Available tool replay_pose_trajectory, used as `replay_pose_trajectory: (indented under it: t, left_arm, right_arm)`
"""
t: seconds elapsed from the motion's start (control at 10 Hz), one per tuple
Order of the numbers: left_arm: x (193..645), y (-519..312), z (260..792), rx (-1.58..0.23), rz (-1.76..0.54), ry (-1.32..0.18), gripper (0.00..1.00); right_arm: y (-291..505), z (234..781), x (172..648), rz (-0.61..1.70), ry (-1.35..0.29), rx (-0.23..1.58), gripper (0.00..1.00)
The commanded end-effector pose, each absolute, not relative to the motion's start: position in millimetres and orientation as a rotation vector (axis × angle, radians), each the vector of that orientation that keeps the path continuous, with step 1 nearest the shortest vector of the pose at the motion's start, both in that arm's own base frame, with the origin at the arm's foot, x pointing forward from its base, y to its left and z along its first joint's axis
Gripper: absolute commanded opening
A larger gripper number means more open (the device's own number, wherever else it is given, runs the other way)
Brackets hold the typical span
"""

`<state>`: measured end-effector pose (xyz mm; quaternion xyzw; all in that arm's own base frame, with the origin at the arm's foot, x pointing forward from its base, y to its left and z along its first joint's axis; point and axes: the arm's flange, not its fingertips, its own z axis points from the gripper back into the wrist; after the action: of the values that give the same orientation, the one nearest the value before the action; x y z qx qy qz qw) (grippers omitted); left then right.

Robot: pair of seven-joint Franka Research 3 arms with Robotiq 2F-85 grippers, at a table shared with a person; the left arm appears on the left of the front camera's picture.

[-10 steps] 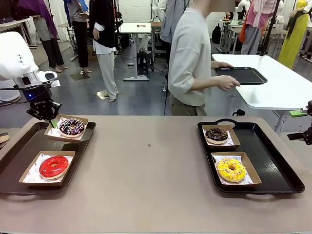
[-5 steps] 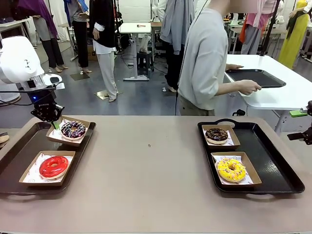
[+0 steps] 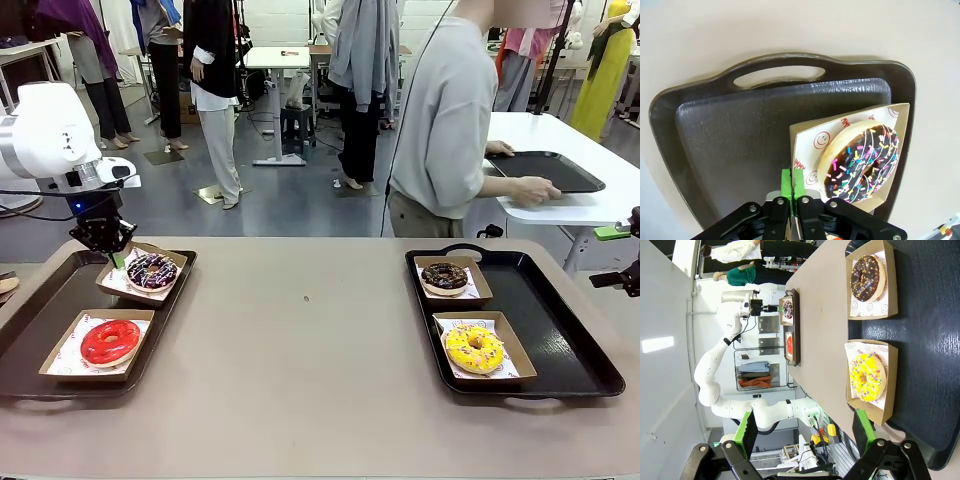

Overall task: Individually package the donuts and arrange them on the tray.
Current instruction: Place the picked Paper togo box on the Handle tray.

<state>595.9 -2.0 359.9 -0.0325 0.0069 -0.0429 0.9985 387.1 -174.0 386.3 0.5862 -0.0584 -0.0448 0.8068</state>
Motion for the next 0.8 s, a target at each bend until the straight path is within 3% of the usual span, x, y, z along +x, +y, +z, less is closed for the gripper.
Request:
replay_pose_trajectory:
  t: [0.0, 0.1, 0.2, 0.3, 0.4, 0.7]
  left_arm:
    - [598.4, -4.0, 351.0, -0.042, -0.063, 0.012, 0.01]
    - [598.7, -5.1, 349.1, -0.032, -0.058, 0.013, 0.01]
    - [598.7, -5.3, 349.0, -0.020, -0.053, 0.013, 0.40]
    - [598.6, -4.2, 350.7, -0.013, -0.043, 0.013, 0.61]
    - [598.2, -3.3, 352.2, -0.011, -0.040, 0.012, 0.99]
    - [595.7, -0.4, 361.0, 0.002, -0.028, 0.014, 1.00]
  right_arm:
    - [-174.0, 388.0, 385.4, -0.083, -0.113, 1.248, 1.00]
    - [-174.0, 388.0, 385.4, -0.083, -0.113, 1.248, 1.00]
    - [-174.0, 388.0, 385.4, -0.083, -0.113, 1.248, 1.00]
    - [-174.0, 388.0, 385.4, -0.083, -0.113, 1.248, 1.00]
    - [-174.0, 388.0, 385.4, -0.083, -0.113, 1.248, 1.00]
    - [-174.0, 388.0, 385.4, -0.083, -0.113, 1.248, 1.00]
